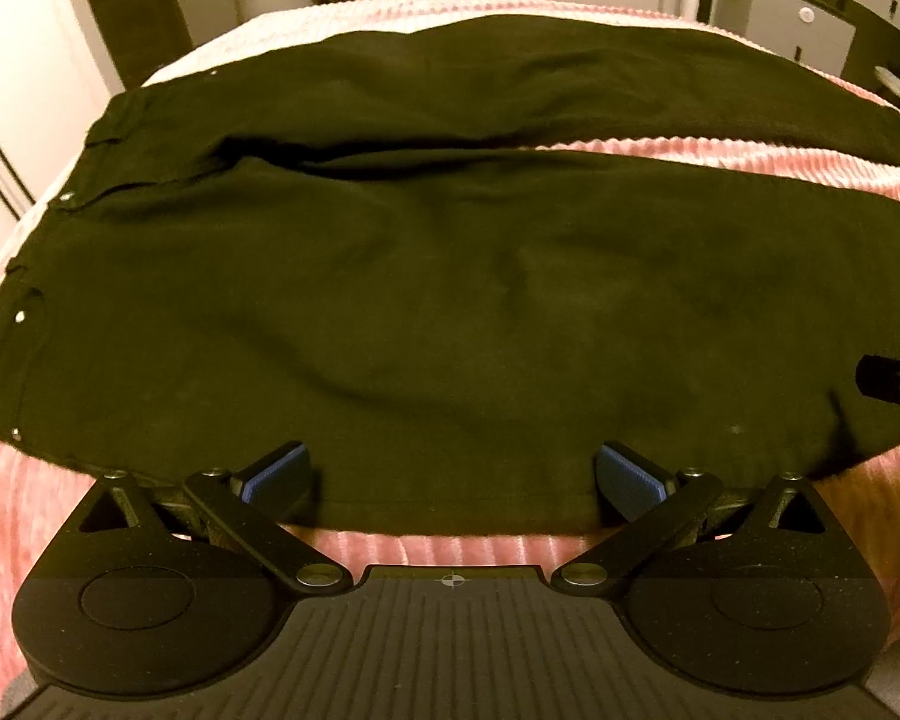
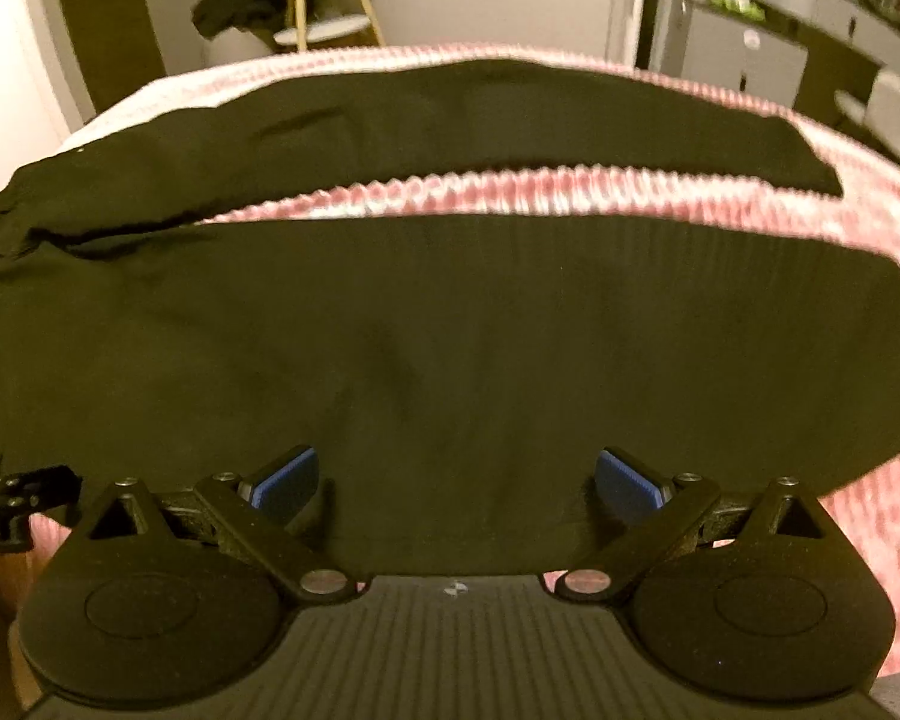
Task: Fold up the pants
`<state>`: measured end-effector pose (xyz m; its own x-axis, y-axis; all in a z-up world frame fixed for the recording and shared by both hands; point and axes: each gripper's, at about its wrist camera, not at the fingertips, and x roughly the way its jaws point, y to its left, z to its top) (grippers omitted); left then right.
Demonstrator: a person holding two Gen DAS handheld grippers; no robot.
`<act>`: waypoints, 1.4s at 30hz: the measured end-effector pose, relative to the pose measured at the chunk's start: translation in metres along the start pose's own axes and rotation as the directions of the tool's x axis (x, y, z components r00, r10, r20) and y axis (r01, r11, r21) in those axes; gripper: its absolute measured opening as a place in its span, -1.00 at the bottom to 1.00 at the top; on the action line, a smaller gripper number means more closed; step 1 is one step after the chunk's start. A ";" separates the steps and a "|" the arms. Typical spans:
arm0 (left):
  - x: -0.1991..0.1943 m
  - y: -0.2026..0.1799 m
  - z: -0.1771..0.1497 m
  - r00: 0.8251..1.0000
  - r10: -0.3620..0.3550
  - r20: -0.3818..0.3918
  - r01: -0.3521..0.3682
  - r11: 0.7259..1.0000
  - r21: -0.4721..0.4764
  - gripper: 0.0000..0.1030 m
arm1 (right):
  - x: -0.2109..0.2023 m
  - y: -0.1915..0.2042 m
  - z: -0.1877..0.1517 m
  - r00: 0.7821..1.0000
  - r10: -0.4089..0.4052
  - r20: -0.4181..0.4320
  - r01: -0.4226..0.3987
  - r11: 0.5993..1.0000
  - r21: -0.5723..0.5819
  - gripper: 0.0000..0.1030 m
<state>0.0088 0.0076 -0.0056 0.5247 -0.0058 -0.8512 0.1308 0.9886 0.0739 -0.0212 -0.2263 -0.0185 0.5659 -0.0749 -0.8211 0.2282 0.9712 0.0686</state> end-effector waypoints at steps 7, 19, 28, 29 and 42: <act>-0.008 0.007 0.011 0.998 0.048 0.031 -0.046 0.998 -0.046 1.00 | 0.027 -0.016 0.011 0.995 0.022 -0.101 -0.011 0.995 0.103 0.93; 0.021 0.073 0.103 0.984 0.112 0.135 -0.049 0.914 -0.402 1.00 | 0.037 -0.019 0.037 0.975 0.034 -0.221 -0.008 0.993 0.115 0.92; 0.061 0.100 0.090 0.924 0.356 0.139 -0.252 0.842 -0.477 1.00 | 0.051 -0.109 0.202 0.998 -0.005 0.070 -0.023 0.920 0.392 0.46; 0.061 0.097 0.089 0.916 0.368 0.157 -0.258 0.843 -0.472 1.00 | 0.070 -0.124 0.223 0.998 -0.021 0.057 -0.007 0.890 0.456 0.04; 0.095 0.088 0.085 0.925 0.353 0.137 -0.258 0.853 -0.454 1.00 | 0.191 -0.198 0.311 0.990 -0.138 -0.017 0.105 0.660 0.744 -0.15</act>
<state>0.1412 0.0814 -0.0359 0.6474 0.3231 -0.6903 -0.4055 0.9129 0.0471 0.2879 -0.5030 -0.0127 0.5155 -0.2039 -0.8323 0.7990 0.4654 0.3809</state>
